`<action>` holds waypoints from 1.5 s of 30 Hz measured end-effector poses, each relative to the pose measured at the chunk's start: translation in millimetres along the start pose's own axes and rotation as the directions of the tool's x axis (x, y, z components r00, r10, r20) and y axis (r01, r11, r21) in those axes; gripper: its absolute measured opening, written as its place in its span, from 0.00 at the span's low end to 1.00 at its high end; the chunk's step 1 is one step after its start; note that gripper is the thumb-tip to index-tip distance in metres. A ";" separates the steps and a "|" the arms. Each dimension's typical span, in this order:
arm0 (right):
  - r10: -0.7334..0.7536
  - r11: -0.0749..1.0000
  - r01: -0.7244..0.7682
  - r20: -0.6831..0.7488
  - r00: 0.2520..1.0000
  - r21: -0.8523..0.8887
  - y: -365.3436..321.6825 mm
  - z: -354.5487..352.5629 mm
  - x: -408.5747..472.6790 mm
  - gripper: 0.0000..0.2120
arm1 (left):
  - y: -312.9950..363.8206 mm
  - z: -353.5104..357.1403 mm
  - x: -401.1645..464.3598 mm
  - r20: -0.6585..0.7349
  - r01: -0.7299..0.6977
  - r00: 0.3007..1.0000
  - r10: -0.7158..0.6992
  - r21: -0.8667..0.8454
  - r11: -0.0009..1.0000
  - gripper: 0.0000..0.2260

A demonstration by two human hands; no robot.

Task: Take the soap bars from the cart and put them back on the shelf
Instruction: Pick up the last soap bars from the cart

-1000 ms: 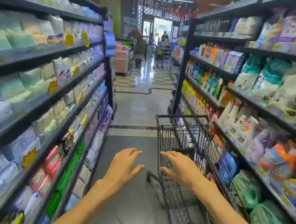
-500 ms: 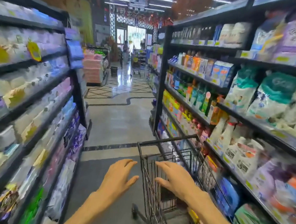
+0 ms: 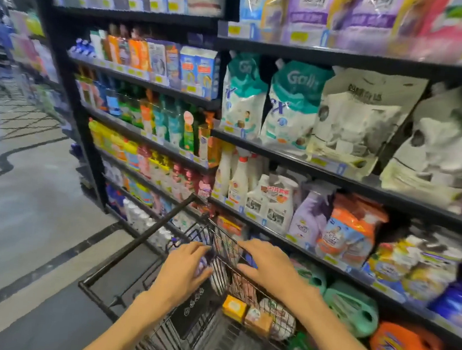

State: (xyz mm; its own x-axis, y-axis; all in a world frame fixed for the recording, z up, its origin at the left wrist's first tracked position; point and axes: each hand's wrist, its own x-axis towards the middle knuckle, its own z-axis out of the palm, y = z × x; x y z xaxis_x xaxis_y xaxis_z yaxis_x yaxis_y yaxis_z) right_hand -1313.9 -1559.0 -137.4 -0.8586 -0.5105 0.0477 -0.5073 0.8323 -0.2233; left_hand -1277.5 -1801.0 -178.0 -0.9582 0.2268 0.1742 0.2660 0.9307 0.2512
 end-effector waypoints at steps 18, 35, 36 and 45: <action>0.467 0.862 -0.498 0.233 0.853 0.095 125.5 143.5 -10.4 0.28 | -25.9 213.7 126.6 0.498 -0.142 0.850 0.173 -0.100 0.985 0.24; 0.577 0.693 -0.708 0.482 0.659 0.139 186.9 374.4 6.0 0.26 | -105.1 522.1 162.2 0.700 0.336 0.684 -0.205 -0.053 0.941 0.32; 0.586 0.678 -0.722 0.492 0.644 0.138 188.4 383.9 7.6 0.27 | -106.3 534.8 162.7 0.700 0.325 0.682 -0.214 -0.027 0.945 0.35; 0.612 0.649 -0.746 0.479 0.629 0.152 206.8 428.7 5.7 0.26 | -105.9 583.4 166.5 0.626 0.513 0.706 -0.330 -0.131 0.849 0.30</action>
State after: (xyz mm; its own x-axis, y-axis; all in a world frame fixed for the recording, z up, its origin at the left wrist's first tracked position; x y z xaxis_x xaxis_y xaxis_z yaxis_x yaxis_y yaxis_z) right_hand -1391.8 -1482.3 -600.6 -0.8150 0.0844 -0.5732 0.3227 0.8878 -0.3281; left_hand -1526.6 -1694.4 -731.1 -0.8305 0.0326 -0.5561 -0.2517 0.8686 0.4268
